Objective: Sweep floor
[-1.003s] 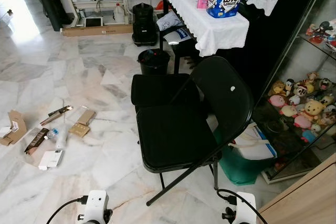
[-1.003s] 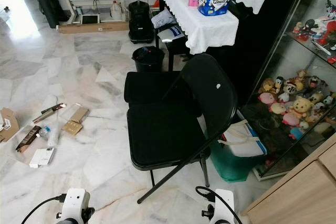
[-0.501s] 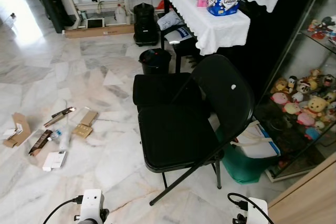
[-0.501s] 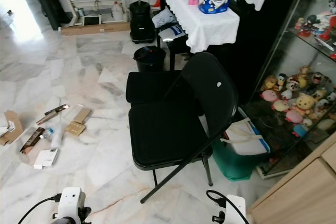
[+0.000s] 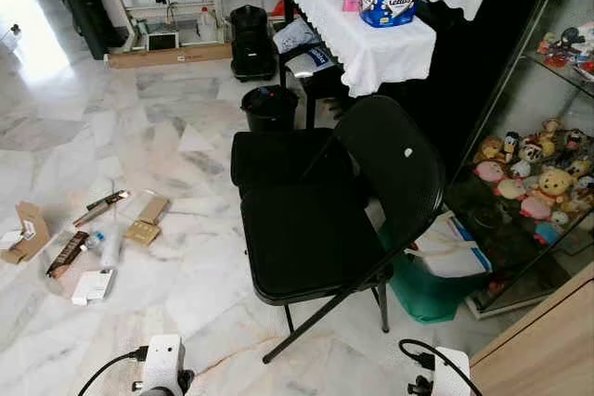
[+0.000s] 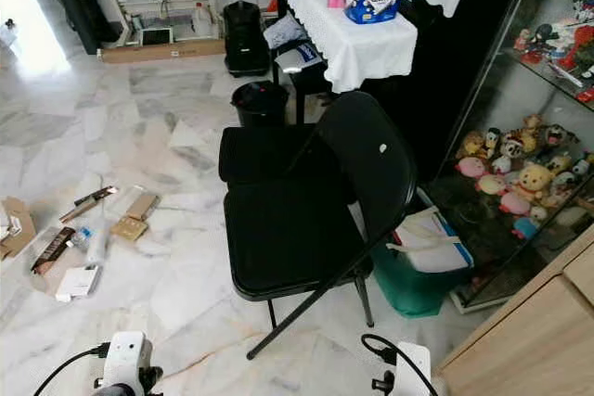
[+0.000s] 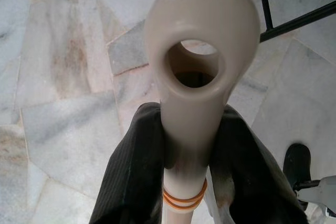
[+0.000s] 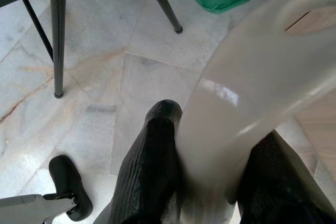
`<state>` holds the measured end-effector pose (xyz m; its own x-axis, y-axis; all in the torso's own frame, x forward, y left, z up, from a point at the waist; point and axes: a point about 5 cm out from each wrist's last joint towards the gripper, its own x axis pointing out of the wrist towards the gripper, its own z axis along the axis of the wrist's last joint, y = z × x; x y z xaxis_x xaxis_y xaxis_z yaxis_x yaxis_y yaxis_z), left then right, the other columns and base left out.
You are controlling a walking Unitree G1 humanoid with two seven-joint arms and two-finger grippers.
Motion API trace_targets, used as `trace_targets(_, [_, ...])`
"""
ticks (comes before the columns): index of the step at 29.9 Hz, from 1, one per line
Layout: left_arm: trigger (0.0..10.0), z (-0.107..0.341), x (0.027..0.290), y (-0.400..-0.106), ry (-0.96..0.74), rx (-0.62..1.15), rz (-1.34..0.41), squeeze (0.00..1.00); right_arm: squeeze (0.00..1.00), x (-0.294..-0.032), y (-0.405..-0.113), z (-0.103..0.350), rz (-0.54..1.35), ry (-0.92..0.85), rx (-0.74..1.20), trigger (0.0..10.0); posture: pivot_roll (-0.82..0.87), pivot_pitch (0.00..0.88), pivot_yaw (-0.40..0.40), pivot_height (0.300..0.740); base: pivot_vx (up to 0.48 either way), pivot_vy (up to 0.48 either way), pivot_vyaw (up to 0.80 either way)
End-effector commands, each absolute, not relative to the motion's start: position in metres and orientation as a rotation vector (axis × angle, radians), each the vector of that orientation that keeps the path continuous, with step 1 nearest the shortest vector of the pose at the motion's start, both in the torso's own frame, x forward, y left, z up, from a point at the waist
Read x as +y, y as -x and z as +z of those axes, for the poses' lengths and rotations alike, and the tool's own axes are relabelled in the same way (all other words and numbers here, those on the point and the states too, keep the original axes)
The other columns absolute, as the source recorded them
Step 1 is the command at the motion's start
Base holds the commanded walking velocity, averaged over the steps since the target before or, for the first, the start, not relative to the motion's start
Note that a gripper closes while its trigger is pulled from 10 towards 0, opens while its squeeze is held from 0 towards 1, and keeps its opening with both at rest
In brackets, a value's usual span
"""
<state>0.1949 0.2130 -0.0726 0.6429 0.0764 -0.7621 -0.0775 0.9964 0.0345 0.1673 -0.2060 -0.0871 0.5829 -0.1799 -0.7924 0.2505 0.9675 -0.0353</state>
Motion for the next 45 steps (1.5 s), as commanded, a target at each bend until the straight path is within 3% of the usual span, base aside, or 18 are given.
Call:
trace_targets(1, [10.0, -0.077, 0.217, -0.186, 0.031, 0.908, 0.115, 0.00, 0.00, -0.202, -0.174, -0.085, -0.253, -0.113, 0.893, 10.0, -0.15, 0.000, 0.034, 0.740, 0.000, 0.472, 0.00])
trace_targets(23, [10.0, -0.077, 0.214, -0.187, 0.037, 0.908, 0.110, 0.00, 0.00, -0.194, -0.170, -0.089, -0.216, -0.112, 0.941, 10.0, -0.14, 0.000, 0.036, 0.740, 0.000, 0.457, 0.00])
trace_targets(45, [10.0, -0.079, 0.214, -0.183, 0.037, 0.910, 0.104, 0.00, 0.00, -0.203, -0.175, -0.085, -0.169, -0.085, 0.922, 10.0, -0.14, 0.000, 0.039, 0.740, 0.000, 0.451, 0.00])
